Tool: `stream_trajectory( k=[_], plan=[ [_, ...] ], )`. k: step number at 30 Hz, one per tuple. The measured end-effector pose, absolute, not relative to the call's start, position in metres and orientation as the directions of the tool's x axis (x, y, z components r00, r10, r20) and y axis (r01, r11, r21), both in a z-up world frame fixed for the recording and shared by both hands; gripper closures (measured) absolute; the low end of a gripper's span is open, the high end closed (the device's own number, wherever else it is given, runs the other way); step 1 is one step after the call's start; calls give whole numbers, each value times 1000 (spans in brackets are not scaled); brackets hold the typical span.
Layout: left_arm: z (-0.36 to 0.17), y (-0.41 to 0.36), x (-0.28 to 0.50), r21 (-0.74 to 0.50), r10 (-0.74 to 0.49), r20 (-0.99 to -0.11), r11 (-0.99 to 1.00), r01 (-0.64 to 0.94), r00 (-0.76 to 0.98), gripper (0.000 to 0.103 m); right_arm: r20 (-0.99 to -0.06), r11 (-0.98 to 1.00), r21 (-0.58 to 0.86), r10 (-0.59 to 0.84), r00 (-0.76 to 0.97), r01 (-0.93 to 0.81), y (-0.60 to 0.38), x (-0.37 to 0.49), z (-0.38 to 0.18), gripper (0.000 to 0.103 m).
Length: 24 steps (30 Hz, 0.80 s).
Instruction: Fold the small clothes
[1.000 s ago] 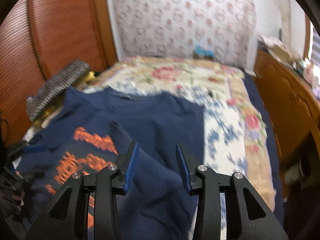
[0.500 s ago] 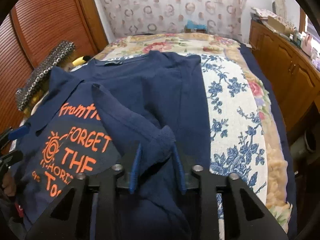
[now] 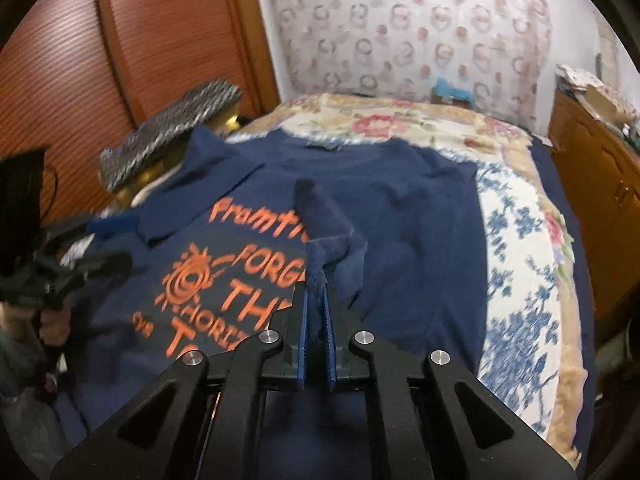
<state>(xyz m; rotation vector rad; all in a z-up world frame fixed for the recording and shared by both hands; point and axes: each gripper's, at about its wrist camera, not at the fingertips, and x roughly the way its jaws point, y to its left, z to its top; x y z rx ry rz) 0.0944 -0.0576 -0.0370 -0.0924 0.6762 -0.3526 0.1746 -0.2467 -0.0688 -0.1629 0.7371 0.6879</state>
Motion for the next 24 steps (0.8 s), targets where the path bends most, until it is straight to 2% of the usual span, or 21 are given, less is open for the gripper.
stream_trajectory(
  k=[2, 3, 7, 12, 17, 22, 24],
  plan=[
    [-37, -56, 94, -200, -348, -595, 937, 286, 724, 31, -684, 749, 114, 535, 496, -652, -243, 168, -75, 95],
    [-37, -55, 94, -200, -348, -595, 937, 285, 724, 31, -693, 739, 128, 544, 474, -661, -242, 167, -78, 90],
    [-37, -53, 95, -202, -345, -594, 938, 280, 726, 31, -708, 726, 116, 539, 456, -678, -238, 156, -82, 88],
    [-36, -51, 96, -204, -343, -591, 939, 276, 730, 31, -670, 746, 105, 542, 507, -658, -246, 157, -67, 83],
    [-37, -50, 95, -206, -344, -590, 939, 275, 731, 31, -620, 818, 113, 502, 603, -564, -262, 181, -55, 71],
    [-40, -49, 95, -208, -342, -594, 940, 271, 729, 31, -707, 879, 82, 384, 594, -471, -258, 233, -80, 71],
    [-40, -46, 95, -209, -339, -595, 941, 267, 729, 31, -733, 868, 104, 397, 553, -486, -250, 243, -92, 71]
  ],
)
